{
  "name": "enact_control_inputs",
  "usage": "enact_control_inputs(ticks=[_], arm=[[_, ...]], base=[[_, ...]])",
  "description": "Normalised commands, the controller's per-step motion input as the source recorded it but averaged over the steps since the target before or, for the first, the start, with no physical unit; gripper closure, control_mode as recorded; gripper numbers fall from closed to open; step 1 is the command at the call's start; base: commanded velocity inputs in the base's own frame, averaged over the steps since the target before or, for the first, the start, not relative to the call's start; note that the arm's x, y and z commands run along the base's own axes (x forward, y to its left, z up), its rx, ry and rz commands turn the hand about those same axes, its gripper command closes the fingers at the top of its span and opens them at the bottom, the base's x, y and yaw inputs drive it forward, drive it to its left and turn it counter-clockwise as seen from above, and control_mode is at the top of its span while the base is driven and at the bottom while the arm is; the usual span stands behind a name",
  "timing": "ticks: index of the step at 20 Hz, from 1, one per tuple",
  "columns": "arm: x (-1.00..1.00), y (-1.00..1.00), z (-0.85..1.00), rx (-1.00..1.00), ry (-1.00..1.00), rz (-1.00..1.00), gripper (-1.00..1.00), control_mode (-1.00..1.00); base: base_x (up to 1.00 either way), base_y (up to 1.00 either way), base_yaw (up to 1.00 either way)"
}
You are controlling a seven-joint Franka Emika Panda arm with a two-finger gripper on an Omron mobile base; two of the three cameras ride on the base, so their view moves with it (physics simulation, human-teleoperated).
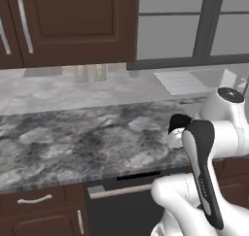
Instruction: Turn on the sink faucet and place the jug under the water for a few seconds to fill it up.
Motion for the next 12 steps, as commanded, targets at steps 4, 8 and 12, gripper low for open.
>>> enact_control_inputs(ticks=[4,8,12], arm=[[0.00,0.00,0.00,0.00,0.00,0.00,-1.00,1.00],[0.00,0.00,0.00,0.00,0.00,0.00,-1.00,1.00],[0.00,0.00,0.00,0.00,0.00,0.00,-1.00,1.00]], base=[[-0.94,0.00,0.00],[-0.68,-0.15,0.00],[-0.16,-0.60,-0.01]])
